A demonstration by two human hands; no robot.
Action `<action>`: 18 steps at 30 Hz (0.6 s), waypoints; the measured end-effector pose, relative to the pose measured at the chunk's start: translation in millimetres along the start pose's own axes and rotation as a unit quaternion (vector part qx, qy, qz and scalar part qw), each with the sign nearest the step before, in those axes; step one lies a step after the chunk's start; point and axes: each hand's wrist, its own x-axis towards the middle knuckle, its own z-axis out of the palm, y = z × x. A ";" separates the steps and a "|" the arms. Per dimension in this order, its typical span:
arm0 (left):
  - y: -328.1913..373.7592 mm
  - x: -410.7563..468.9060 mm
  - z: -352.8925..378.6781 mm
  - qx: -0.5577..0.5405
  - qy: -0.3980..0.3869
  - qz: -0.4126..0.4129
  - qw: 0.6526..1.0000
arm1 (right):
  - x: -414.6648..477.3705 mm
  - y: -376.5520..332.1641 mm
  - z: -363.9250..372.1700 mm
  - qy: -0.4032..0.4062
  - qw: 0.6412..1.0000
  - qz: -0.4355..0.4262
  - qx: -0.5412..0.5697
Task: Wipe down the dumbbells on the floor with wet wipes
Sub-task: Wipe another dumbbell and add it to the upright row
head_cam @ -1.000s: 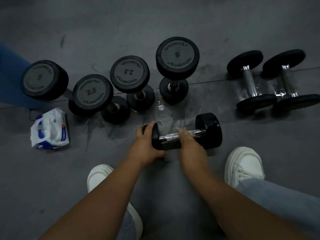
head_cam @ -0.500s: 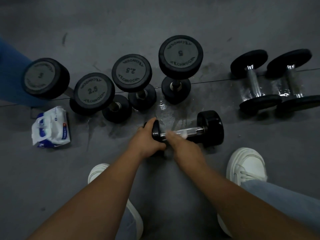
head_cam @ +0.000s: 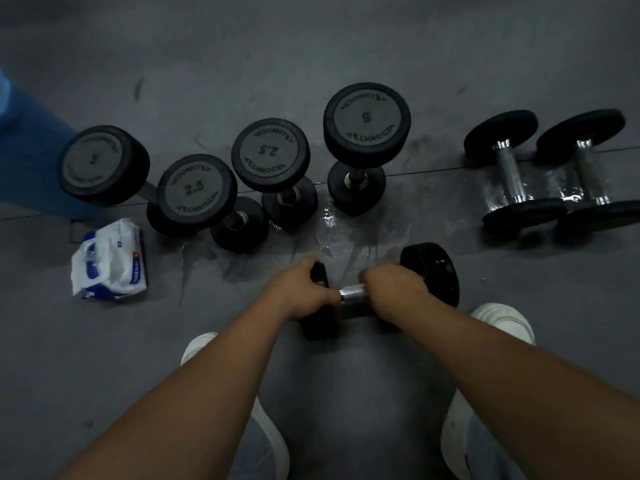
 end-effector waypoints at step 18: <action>-9.2 -39.2 39.3 0.069 0.063 0.052 0.994 | -48.2 -32.0 60.4 0.140 0.966 -0.102 0.193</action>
